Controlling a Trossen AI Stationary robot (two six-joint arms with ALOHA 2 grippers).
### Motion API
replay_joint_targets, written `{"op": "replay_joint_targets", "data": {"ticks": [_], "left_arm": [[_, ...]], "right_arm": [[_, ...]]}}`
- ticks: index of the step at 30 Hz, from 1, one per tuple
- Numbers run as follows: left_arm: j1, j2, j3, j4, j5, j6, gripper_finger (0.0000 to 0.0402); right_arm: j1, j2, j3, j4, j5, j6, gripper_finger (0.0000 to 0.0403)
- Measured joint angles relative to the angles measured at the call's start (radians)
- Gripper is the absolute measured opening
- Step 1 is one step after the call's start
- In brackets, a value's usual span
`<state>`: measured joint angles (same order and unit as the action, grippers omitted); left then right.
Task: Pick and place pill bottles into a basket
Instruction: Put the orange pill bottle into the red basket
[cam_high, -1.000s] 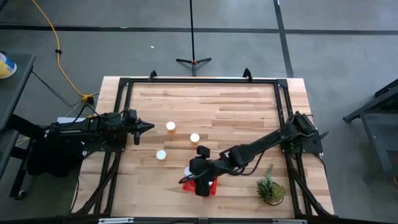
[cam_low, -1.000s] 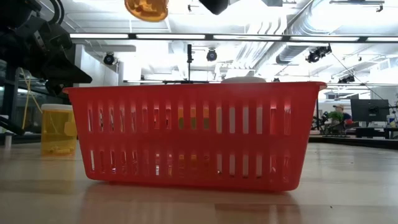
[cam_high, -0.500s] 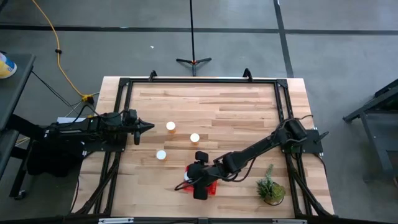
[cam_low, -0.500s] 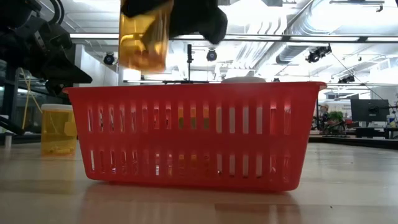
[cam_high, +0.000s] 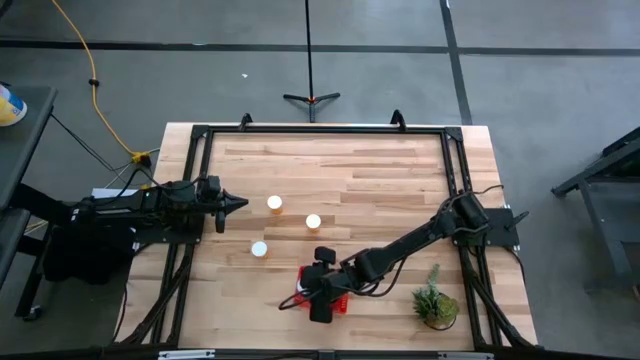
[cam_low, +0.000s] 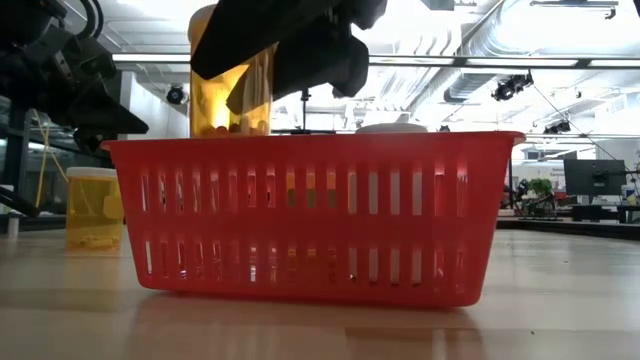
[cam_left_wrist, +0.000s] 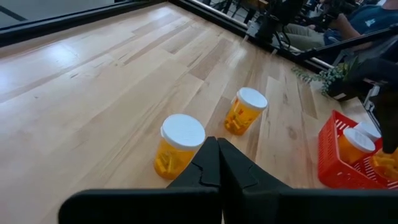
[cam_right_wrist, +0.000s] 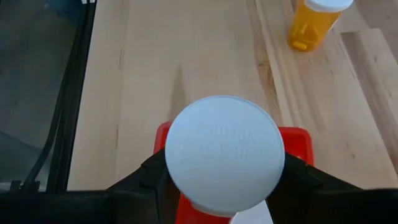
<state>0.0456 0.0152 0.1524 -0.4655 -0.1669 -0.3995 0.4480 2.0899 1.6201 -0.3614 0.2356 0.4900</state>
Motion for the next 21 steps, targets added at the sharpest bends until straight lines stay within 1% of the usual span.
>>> {"op": "replay_joint_targets", "data": {"ticks": [6,10,15,19,21], "left_arm": [[0.0,0.0,0.0,0.0,0.0,0.002,0.0036],[0.0,0.0,0.0,0.0,-0.001,0.003,0.0024],[0.0,0.0,0.0,0.0,0.0,0.006,0.0024],[0.0,0.0,0.0,0.0,0.0,0.006,0.0037],[0.0,0.0,0.0,0.0,0.0,0.006,0.0036]], "right_arm": [[0.004,0.013,0.0,0.004,0.002,0.008,0.0183],[0.009,0.024,0.0,0.037,0.0,0.008,0.0177],[0.011,0.041,0.0,0.051,-0.001,0.023,0.0178],[0.012,0.046,0.0,0.048,-0.003,0.03,0.0183],[0.013,0.049,0.0,0.048,-0.002,0.03,0.0182]]}}
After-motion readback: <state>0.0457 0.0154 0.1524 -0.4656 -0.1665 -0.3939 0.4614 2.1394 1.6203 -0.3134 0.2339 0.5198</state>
